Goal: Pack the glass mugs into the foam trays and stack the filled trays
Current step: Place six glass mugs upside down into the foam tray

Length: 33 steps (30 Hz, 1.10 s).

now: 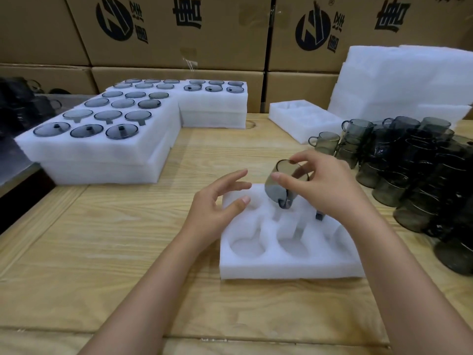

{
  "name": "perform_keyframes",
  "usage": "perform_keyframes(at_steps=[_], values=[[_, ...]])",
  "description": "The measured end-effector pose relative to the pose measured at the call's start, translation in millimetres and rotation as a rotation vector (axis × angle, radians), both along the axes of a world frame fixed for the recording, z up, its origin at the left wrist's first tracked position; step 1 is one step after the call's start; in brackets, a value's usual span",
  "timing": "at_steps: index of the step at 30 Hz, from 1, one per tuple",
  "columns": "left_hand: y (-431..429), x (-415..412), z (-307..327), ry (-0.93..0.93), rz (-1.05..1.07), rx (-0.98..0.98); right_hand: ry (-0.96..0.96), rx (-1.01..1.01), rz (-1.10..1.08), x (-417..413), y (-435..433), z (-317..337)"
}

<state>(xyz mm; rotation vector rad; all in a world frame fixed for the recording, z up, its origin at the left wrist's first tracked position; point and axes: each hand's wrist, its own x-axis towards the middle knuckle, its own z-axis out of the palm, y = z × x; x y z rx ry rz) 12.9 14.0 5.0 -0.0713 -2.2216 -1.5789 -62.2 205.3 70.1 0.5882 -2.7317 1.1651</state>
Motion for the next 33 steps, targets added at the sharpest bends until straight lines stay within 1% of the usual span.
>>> perform_keyframes(at_steps=[5,10,12,14,17,18,21,22,24,26,27,29,30,33], values=[[2.6,-0.1,-0.7,-0.022,-0.004,-0.013,0.006,0.014,-0.116,-0.3,4.4,-10.5],[3.1,-2.3,3.3,-0.044,0.011,0.002,0.161,0.269,-0.17,3.1,-5.4,-12.9],[7.0,-5.2,7.2,-0.036,0.041,0.002,0.204,0.325,-0.164,4.9,-9.1,-12.5],[14.3,-7.3,14.0,-0.018,0.041,-0.036,0.207,0.368,-0.149,6.1,-10.4,-12.0],[28.8,-13.2,30.4,0.026,-0.034,-0.098,0.23,0.445,-0.114,6.0,-8.7,-9.2],[33.7,-17.5,36.1,0.044,-0.058,-0.118,0.221,0.441,-0.081,5.6,-8.5,-6.5],[49.2,-36.1,55.1,0.065,-0.103,-0.211,0.092,0.314,0.105,-0.4,-13.7,3.3],[52.5,-43.1,59.6,0.054,-0.119,-0.259,0.073,0.334,0.183,-5.9,-17.9,4.3],[54.1,-56.5,58.7,-0.032,-0.157,-0.395,0.027,0.447,0.328,-12.7,-26.3,0.8],[52.5,-61.7,46.4,-0.177,-0.192,-0.55,-0.015,0.563,0.39,-16.2,-30.3,-11.9],[52.4,-61.3,37.9,-0.216,-0.193,-0.621,0.023,0.665,0.4,-16.8,-31.5,-19.5],[53.4,-58.9,25.1,-0.214,-0.168,-0.715,0.108,0.858,0.396,-17.9,-31.4,-32.7],[53.8,-59.0,22.6,-0.208,-0.152,-0.734,0.117,0.892,0.396,-19.0,-31.3,-34.9],[55.2,-60.2,23.9,-0.228,-0.12,-0.77,0.104,0.889,0.392,-21.2,-31.3,-36.0]])
